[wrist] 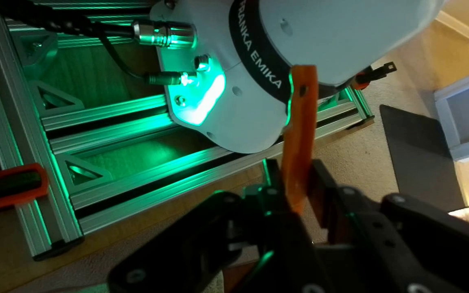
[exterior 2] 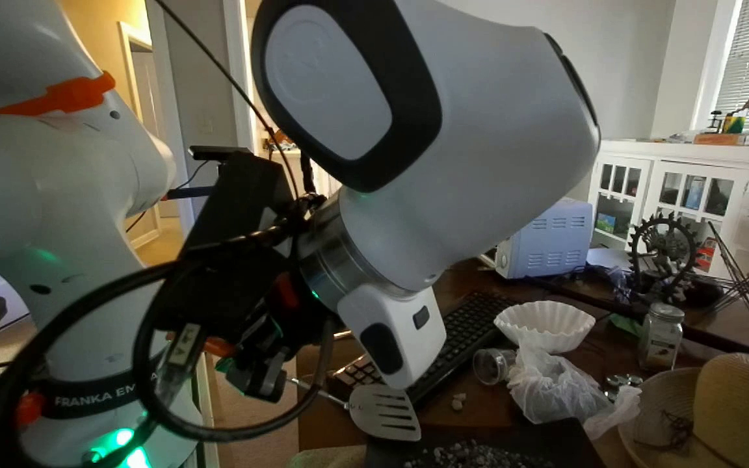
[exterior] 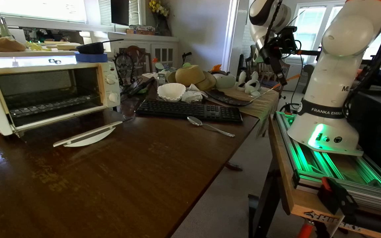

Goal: Use the orange spatula to stir the contents of the black plate

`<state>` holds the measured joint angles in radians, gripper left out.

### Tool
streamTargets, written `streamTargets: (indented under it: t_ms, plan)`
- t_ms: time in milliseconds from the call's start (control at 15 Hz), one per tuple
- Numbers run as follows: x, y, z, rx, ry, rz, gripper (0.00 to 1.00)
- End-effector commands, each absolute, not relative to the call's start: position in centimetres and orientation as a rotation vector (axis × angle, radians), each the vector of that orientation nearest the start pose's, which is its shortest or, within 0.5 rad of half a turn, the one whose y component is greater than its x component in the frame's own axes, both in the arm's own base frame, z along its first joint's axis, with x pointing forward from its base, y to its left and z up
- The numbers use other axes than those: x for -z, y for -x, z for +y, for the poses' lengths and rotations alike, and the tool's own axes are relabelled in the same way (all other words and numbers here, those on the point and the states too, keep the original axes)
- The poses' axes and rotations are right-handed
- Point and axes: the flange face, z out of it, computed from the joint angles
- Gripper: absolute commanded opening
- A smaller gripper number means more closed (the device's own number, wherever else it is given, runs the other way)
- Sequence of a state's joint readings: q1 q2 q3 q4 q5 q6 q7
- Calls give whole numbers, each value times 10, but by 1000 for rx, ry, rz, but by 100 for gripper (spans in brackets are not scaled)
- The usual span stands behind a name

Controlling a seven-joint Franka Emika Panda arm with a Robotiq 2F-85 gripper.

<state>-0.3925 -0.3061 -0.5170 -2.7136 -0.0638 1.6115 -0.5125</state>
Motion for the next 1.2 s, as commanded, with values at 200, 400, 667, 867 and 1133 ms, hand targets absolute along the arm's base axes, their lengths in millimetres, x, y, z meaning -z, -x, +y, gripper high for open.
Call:
streamTargets:
  t_ms: [200, 400, 667, 867, 1133]
  plan:
    - [-274, -175, -243, -723, 2387, 278, 5]
    - [-275, -172, -250, -690, 2365, 243, 5]
    - [-272, -169, -259, -669, 2347, 220, 5]
    - [-268, -169, -263, -673, 2329, 214, 5]
    - [-262, -169, -267, -687, 2313, 215, 5]
